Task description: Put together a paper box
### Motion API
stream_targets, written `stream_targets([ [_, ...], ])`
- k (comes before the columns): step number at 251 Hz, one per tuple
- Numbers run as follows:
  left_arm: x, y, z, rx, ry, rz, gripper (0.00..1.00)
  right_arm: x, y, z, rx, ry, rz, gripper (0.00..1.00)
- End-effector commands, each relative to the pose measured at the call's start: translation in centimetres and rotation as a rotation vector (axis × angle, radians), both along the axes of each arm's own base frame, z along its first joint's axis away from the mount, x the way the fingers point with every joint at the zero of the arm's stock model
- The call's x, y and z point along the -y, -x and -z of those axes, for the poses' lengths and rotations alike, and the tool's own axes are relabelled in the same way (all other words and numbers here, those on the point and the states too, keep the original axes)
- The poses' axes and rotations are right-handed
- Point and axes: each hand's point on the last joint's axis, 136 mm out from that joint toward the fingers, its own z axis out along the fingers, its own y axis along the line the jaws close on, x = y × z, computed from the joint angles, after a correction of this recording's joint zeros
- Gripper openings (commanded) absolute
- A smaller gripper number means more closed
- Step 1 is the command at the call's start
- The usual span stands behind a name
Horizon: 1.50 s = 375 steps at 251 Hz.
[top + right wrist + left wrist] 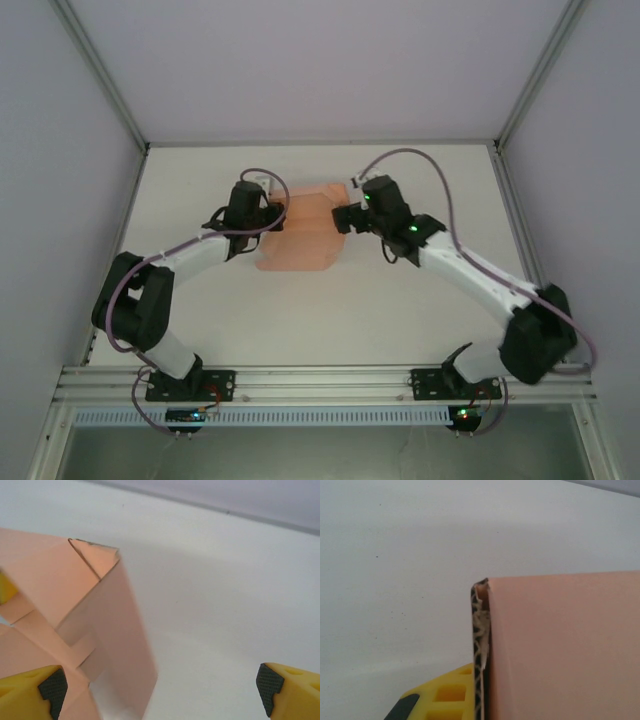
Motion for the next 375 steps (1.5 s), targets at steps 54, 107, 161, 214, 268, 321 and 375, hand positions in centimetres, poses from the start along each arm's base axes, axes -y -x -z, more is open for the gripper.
stream_targets([
  [54,0.2,0.2,-2.2,0.066,0.011,0.049,0.0,6.3,1.5,-3.0,-0.019,-0.249,-0.002,0.94],
  [107,0.5,0.1,-2.7,0.078,0.015,0.064,0.0,3.9,-0.6,-0.8,-0.18,-0.295,-0.182,0.79],
  [161,0.6,0.0,-2.6,0.07,0.004,0.068,0.0,-0.5,-1.9,0.4,-0.243,-0.329,-0.404,0.63],
  [214,0.4,-0.2,-2.5,0.072,-0.007,0.056,0.0,-4.1,-1.4,1.4,-0.291,-0.341,-0.519,0.55],
  [268,0.0,-0.4,-1.7,0.048,-0.028,0.032,0.0,-6.9,-1.2,2.5,-0.311,-0.33,-0.559,0.54],
  [321,0.2,-0.4,-2.0,0.047,-0.031,0.03,0.0,-7.7,-4.2,3.6,-0.213,-0.153,-0.336,0.53],
  [375,0.6,-0.2,-2.2,0.042,-0.06,0.01,0.0,-7.1,-6.8,3.9,-0.101,0.019,-0.055,0.41],
])
